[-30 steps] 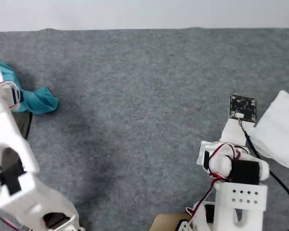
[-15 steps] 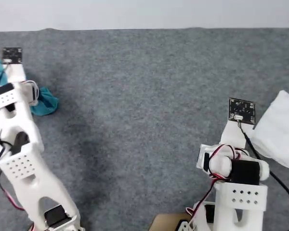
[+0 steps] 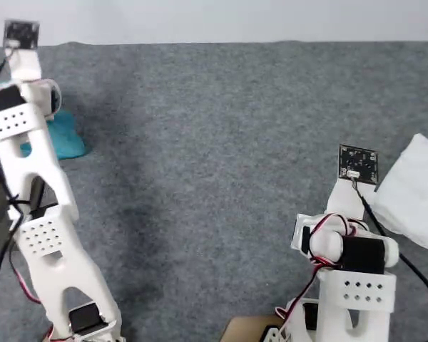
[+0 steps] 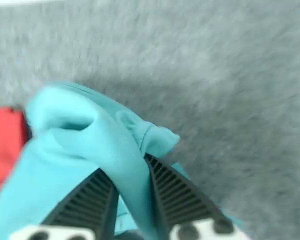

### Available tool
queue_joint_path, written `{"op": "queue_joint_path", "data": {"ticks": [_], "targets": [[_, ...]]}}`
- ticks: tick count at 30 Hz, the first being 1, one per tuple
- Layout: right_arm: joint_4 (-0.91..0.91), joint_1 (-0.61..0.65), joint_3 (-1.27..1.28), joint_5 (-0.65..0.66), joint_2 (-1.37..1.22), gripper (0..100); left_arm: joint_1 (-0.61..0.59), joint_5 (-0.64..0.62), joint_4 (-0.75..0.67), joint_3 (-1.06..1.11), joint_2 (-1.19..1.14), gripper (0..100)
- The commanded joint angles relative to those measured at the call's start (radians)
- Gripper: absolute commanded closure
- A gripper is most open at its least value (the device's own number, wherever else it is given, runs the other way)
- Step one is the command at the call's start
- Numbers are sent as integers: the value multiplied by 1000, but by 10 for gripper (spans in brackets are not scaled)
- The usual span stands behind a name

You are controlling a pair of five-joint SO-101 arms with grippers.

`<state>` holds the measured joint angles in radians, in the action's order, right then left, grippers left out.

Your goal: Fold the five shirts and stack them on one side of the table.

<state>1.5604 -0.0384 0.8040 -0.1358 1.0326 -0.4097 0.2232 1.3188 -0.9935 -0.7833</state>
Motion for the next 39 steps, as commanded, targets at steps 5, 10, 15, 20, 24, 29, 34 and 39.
{"op": "queue_joint_path", "data": {"ticks": [5, 10, 15, 20, 24, 29, 34, 39], "targets": [[4, 8, -11, 0, 16, 990, 187, 5, 236, -414, 98, 998], [50, 4, -12, 0, 18, 990, 342, 5, 315, -624, 100, 998], [90, 2, -12, 0, 18, 990, 520, 5, 302, -684, 130, 998], [87, 2, -12, -2, 18, 990, 697, -18, 279, -682, 199, 998], [94, 2, -12, -5, 18, 990, 793, -74, 265, -682, 250, 998], [94, 2, -12, -6, 18, 990, 763, -109, 287, -677, 258, 998], [87, 2, -12, -6, 18, 990, 637, -110, 439, -677, 153, 998], [71, 8, -12, -3, 18, 990, 459, -253, 434, -651, 18, 998]]}}
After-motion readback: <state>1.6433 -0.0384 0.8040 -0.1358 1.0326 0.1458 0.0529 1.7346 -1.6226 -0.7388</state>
